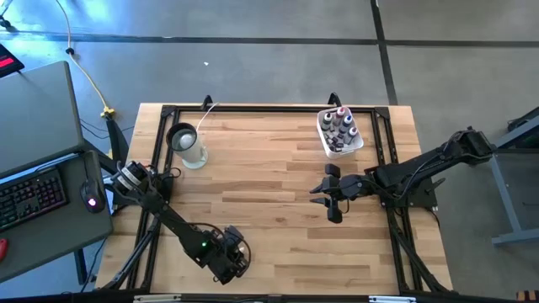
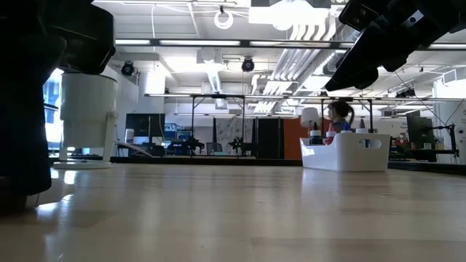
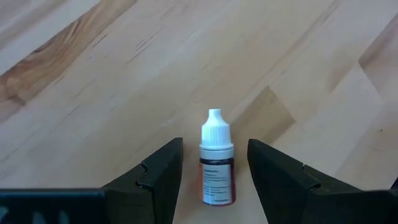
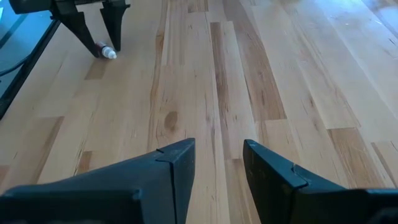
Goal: Pick & Place food coloring
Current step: Put the small orange food coloring bottle into the white bin
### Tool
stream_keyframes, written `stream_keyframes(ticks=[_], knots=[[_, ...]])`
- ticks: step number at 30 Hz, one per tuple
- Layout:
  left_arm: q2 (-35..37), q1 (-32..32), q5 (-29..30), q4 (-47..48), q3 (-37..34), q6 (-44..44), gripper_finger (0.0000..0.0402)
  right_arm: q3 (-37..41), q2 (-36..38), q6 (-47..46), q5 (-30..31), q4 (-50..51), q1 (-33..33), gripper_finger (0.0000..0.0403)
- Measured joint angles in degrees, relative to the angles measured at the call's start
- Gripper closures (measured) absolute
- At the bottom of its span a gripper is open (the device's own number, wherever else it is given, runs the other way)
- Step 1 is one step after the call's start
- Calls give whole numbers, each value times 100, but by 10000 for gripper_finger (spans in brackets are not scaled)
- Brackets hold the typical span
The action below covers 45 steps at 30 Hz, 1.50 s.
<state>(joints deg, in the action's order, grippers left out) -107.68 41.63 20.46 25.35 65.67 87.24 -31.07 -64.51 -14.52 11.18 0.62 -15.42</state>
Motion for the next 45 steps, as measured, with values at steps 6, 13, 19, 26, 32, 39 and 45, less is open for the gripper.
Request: stream_keyframes(ticks=[6, 13, 19, 26, 32, 39, 45], knots=[[-9, -3, 178, -14, -2, 0, 221, 0, 0, 0, 0, -2, 0, 273], [-70, -83, -157, 35, 11, -52, 221, 0, 0, -90, -53, 0, 0, 273], [-70, -80, -369, 57, 13, -139, 221, 0, 0, -116, -278, 0, 0, 273], [-76, -87, -511, 162, 17, -516, 221, 0, 0, -200, -278, 0, 0, 273], [-81, -86, -572, 220, 11, -516, 265, 0, 0, -199, -278, -1, 0, 273], [-78, -82, -385, 356, 120, -507, 337, 0, 99, -649, -493, -196, 2, 273], [-110, -496, -306, 483, 584, -892, 343, 0, 1024, -875, -1113, 351, 1, 275]])
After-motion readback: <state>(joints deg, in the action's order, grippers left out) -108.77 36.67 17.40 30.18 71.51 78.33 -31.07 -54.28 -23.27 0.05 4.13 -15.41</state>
